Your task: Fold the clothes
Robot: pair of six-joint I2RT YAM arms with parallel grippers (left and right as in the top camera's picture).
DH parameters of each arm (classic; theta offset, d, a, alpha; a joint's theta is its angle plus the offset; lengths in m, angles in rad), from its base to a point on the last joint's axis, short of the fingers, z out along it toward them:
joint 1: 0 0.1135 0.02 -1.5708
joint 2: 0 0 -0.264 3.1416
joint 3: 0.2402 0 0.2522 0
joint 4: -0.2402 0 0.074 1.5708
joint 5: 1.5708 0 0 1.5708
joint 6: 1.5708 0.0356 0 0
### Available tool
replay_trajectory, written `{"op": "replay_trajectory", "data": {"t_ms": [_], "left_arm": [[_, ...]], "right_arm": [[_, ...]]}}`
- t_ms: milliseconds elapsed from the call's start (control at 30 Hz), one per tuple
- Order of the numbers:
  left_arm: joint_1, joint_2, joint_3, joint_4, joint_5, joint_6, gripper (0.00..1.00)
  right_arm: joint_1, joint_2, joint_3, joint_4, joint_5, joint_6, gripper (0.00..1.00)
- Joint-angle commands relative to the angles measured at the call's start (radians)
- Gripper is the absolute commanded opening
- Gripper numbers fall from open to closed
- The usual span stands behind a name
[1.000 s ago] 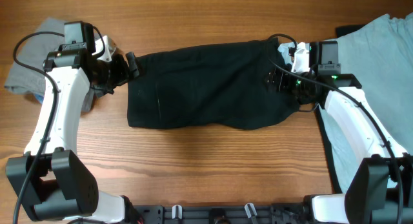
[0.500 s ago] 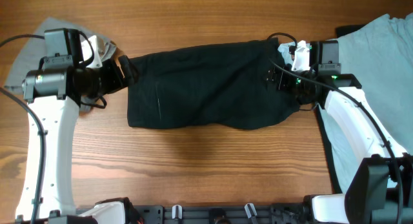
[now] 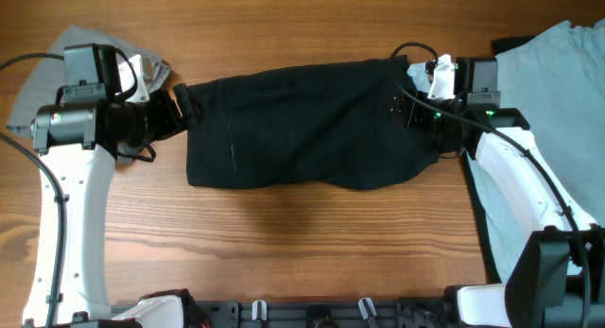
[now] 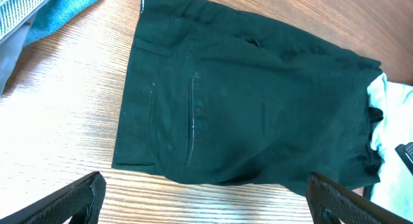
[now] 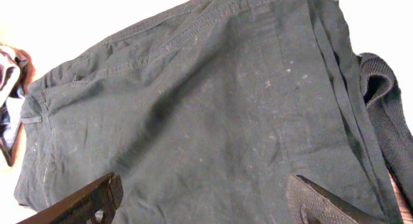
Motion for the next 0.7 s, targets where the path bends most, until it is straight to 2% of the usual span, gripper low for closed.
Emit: {"op": "replay_trajectory", "data": {"t_ms": [0,100,167,367,467,533,667], "left_arm": [[0.003,-0.006,-0.003,0.005,-0.026,0.013,1.0],[0.003,0.027,-0.003,0.021,-0.055,0.016,1.0],[0.003,0.064,-0.003,0.03,-0.055,0.018,1.0],[0.003,0.262,-0.003,0.074,-0.046,0.068,1.0],[0.003,0.374,-0.003,0.106,-0.04,0.075,1.0],[0.003,0.43,-0.003,0.11,-0.04,0.123,1.0],[0.003,0.557,-0.003,0.145,-0.039,0.13,1.0]], "right_arm": [[0.002,-0.002,0.013,0.002,-0.016,0.01,0.82],[0.003,0.003,0.011,-0.028,-0.011,0.014,0.66],[0.003,0.011,0.003,-0.049,0.001,0.013,0.49],[0.002,0.126,-0.017,-0.073,0.023,0.021,0.16],[0.002,0.211,-0.017,-0.055,0.022,0.035,0.1],[0.002,0.255,-0.017,-0.056,0.019,0.036,0.07],[0.002,0.3,-0.017,-0.076,0.015,0.035,0.06]]}}
